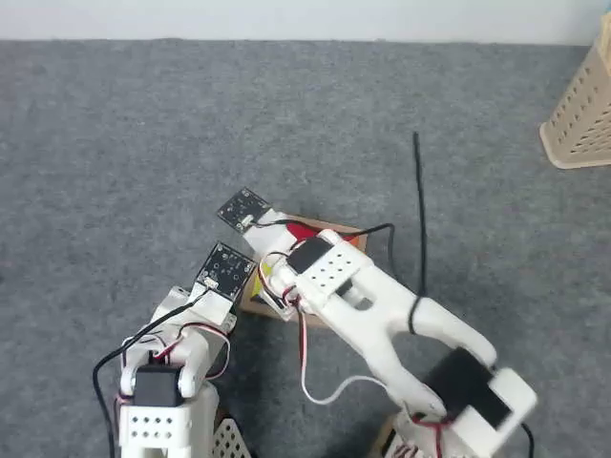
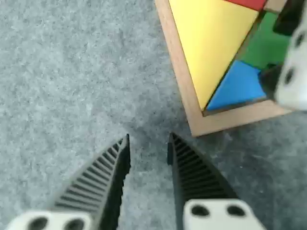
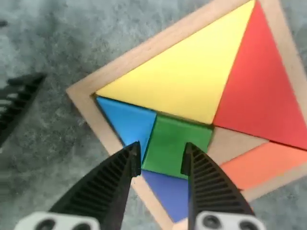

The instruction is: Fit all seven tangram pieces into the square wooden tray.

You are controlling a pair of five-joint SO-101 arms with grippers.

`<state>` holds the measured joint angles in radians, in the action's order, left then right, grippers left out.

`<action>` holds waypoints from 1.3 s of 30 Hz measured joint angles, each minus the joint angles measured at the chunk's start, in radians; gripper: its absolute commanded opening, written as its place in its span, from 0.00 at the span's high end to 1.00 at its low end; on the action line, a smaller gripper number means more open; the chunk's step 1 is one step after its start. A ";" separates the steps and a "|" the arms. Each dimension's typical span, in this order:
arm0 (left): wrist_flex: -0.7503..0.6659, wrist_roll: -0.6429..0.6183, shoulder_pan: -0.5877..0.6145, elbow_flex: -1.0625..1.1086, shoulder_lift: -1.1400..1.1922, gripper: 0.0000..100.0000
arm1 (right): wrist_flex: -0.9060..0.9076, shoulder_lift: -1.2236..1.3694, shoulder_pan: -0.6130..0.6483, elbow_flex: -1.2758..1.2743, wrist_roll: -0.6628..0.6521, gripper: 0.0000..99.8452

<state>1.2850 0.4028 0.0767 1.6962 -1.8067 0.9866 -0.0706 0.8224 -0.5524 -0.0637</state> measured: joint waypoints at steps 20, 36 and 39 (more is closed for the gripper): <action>0.000 0.000 0.000 0.000 0.000 0.88 | 0.075 -0.729 -0.446 -0.502 -0.048 0.98; 0.000 0.000 0.000 0.000 0.000 0.88 | 0.146 -1.476 -0.904 -1.085 -0.370 0.98; 0.000 0.000 0.000 0.000 0.000 0.88 | 0.203 -1.634 -0.910 -1.119 -0.381 0.98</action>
<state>1.2850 0.4028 0.0767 1.6962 -1.8067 1.1891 -1.7047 -0.0875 -1.6709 -0.4442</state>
